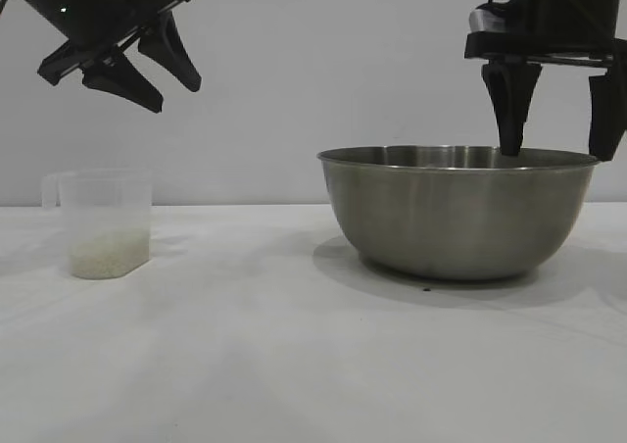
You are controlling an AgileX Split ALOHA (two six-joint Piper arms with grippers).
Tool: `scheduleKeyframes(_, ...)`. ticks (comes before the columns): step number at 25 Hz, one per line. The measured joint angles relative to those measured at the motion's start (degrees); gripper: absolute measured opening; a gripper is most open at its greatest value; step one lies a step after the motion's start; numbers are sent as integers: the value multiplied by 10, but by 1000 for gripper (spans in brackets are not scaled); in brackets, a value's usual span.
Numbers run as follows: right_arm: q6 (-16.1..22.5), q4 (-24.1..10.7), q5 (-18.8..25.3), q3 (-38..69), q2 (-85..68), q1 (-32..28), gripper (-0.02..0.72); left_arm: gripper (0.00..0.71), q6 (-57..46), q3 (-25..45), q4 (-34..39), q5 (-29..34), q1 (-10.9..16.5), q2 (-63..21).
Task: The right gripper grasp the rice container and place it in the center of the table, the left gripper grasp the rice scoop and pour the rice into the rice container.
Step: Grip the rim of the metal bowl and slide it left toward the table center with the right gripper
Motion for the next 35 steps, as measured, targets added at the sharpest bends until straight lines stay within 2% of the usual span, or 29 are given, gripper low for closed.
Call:
scheduleKeyframes(1,0,-1,0,0,3,0,504,325,0,0,0,0,0,0)
scheduleKeyframes(2,0,-5,-1,0,7,0,510,325,0,0,0,0,0,0)
scheduleKeyframes(3,-1,-8,-1,0,14,0,435,325,0,0,0,0,0,0)
scheduleKeyframes(11,-1,-14,-22,0,56,0,139,325,0,0,0,0,0,0)
scheduleKeyframes(13,0,-7,-33,0,57,0,63,325,0,0,0,0,0,0)
scheduleKeyframes(14,-1,-3,-39,0,57,0,45,325,0,0,0,0,0,0)
scheduleKeyframes(15,-2,5,-41,0,57,0,62,325,0,0,0,0,0,0)
scheduleKeyframes(16,-3,13,-41,0,57,0,0,325,0,0,0,0,0,0)
scheduleKeyframes(25,-4,86,-40,0,57,2,0,325,0,0,0,0,0,0)
scheduleKeyframes(35,-4,102,-41,0,57,59,0,325,0,0,0,0,0,0)
